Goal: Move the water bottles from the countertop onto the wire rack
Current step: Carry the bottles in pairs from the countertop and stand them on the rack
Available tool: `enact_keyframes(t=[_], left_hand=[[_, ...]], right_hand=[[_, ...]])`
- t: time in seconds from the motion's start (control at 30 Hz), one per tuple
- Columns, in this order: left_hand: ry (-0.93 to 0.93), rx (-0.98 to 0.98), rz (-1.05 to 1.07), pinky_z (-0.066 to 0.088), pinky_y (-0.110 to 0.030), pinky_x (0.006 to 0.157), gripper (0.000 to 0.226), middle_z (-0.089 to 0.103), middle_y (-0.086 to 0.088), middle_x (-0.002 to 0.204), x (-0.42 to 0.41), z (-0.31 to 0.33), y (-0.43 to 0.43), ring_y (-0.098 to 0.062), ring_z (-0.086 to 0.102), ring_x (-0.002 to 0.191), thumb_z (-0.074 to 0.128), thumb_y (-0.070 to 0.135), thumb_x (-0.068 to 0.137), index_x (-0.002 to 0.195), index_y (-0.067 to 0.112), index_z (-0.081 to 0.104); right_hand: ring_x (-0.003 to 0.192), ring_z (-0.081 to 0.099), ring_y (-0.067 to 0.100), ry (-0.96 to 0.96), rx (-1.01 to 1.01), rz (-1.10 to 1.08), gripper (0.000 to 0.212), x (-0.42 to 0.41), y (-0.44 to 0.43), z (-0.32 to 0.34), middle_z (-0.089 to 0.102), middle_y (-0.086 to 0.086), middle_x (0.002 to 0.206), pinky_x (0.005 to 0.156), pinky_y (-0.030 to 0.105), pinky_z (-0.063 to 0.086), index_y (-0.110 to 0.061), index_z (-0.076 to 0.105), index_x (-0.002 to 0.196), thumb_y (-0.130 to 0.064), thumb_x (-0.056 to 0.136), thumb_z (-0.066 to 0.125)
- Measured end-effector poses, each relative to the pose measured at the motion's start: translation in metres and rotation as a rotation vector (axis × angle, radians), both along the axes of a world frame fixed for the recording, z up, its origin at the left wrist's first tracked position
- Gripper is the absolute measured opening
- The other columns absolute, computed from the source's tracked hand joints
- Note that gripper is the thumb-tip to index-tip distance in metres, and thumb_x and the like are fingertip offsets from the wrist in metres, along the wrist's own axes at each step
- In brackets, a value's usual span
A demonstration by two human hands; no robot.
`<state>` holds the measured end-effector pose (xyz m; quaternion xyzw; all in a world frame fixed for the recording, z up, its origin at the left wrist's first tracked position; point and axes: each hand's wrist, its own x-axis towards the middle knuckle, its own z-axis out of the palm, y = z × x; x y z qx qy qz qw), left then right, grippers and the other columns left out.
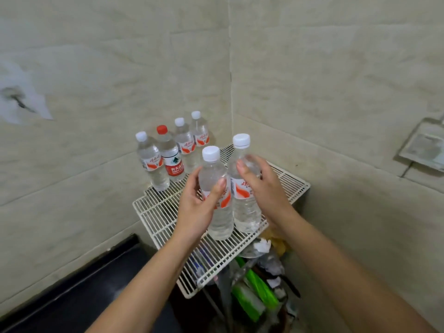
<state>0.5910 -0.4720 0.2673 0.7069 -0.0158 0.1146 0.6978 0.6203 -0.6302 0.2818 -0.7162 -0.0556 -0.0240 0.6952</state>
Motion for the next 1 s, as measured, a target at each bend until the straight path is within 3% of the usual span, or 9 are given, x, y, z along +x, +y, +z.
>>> enact_keyframes(t=[0.13, 0.23, 0.3, 0.4, 0.53, 0.63, 0.77, 0.87, 1.0], left_hand=[[-0.003, 0.046, 0.122, 0.057, -0.041, 0.098, 0.055, 0.071, 0.008, 0.126, 0.046, -0.009, 0.002, -0.01, 0.069, 0.115, 0.078, 0.046, 0.08, 0.13, 0.037, 0.057], [0.027, 0.044, 0.225, 0.059, -0.029, 0.09, 0.068, 0.07, 0.006, 0.128, 0.077, -0.017, 0.005, -0.008, 0.07, 0.112, 0.079, 0.041, 0.08, 0.141, 0.027, 0.053], [0.047, 0.036, 0.306, 0.057, -0.018, 0.082, 0.066, 0.071, 0.005, 0.127, 0.092, -0.021, 0.008, -0.005, 0.071, 0.109, 0.075, 0.03, 0.082, 0.144, 0.021, 0.052], [0.079, 0.037, 0.423, 0.056, -0.014, 0.08, 0.052, 0.074, 0.004, 0.12, 0.111, -0.027, 0.019, -0.006, 0.072, 0.107, 0.071, 0.018, 0.089, 0.139, 0.017, 0.056], [0.143, 0.083, 0.544, 0.059, -0.027, 0.091, 0.058, 0.075, 0.005, 0.12, 0.126, -0.033, 0.044, -0.011, 0.071, 0.111, 0.073, 0.035, 0.08, 0.136, 0.024, 0.06], [0.185, 0.126, 0.588, 0.057, -0.041, 0.099, 0.054, 0.074, 0.003, 0.122, 0.136, -0.037, 0.069, -0.015, 0.071, 0.112, 0.074, 0.033, 0.086, 0.137, 0.024, 0.059], [0.206, 0.205, 0.626, 0.058, -0.046, 0.097, 0.051, 0.074, 0.001, 0.12, 0.151, -0.043, 0.105, -0.017, 0.071, 0.11, 0.077, 0.035, 0.087, 0.135, 0.024, 0.061], [0.241, 0.294, 0.598, 0.058, -0.047, 0.096, 0.076, 0.058, -0.005, 0.138, 0.16, -0.051, 0.131, -0.021, 0.067, 0.117, 0.074, 0.066, 0.079, 0.144, 0.036, 0.051], [0.251, 0.367, 0.544, 0.053, -0.046, 0.104, 0.088, 0.052, -0.008, 0.139, 0.158, -0.062, 0.138, -0.021, 0.059, 0.127, 0.073, 0.065, 0.08, 0.154, 0.049, 0.028]], right_hand=[[0.095, 0.066, -0.013, -0.084, -0.094, 0.08, 0.019, 0.067, 0.004, -0.006, 0.067, -0.02, 0.111, 0.075, 0.008, 0.052, -0.048, 0.057, 0.109, -0.042, 0.094, 0.068], [0.098, 0.069, -0.003, -0.173, -0.215, 0.098, 0.019, 0.126, 0.004, -0.02, 0.071, -0.02, 0.107, 0.089, 0.03, 0.057, -0.052, 0.059, 0.105, -0.061, 0.09, 0.066], [0.102, 0.068, 0.006, -0.195, -0.303, 0.165, 0.044, 0.16, 0.008, -0.027, 0.071, -0.016, 0.111, 0.093, 0.039, 0.056, -0.046, 0.06, 0.115, -0.076, 0.084, 0.057], [0.113, 0.065, 0.015, -0.159, -0.377, 0.26, 0.076, 0.197, 0.019, -0.032, 0.067, -0.012, 0.127, 0.099, 0.045, 0.054, -0.036, 0.051, 0.139, -0.085, 0.081, 0.048], [0.131, 0.055, 0.018, -0.13, -0.387, 0.394, 0.08, 0.225, 0.044, -0.036, 0.054, -0.007, 0.149, 0.108, 0.045, 0.047, -0.034, 0.04, 0.151, -0.08, 0.086, 0.046], [0.136, 0.053, 0.022, -0.145, -0.401, 0.475, 0.078, 0.237, 0.069, -0.043, 0.05, -0.005, 0.155, 0.111, 0.048, 0.044, -0.03, 0.037, 0.155, -0.074, 0.091, 0.048], [0.142, 0.047, 0.024, -0.149, -0.454, 0.533, 0.097, 0.242, 0.108, -0.052, 0.045, -0.001, 0.159, 0.113, 0.055, 0.043, -0.025, 0.036, 0.156, -0.087, 0.082, 0.04], [0.141, 0.05, 0.023, -0.123, -0.469, 0.531, 0.102, 0.247, 0.133, -0.058, 0.049, -0.001, 0.156, 0.11, 0.054, 0.046, -0.026, 0.037, 0.155, -0.093, 0.078, 0.037], [0.12, 0.061, 0.008, -0.13, -0.444, 0.549, 0.078, 0.239, 0.14, -0.07, 0.058, -0.017, 0.139, 0.105, 0.045, 0.052, -0.036, 0.046, 0.144, -0.084, 0.083, 0.052]])
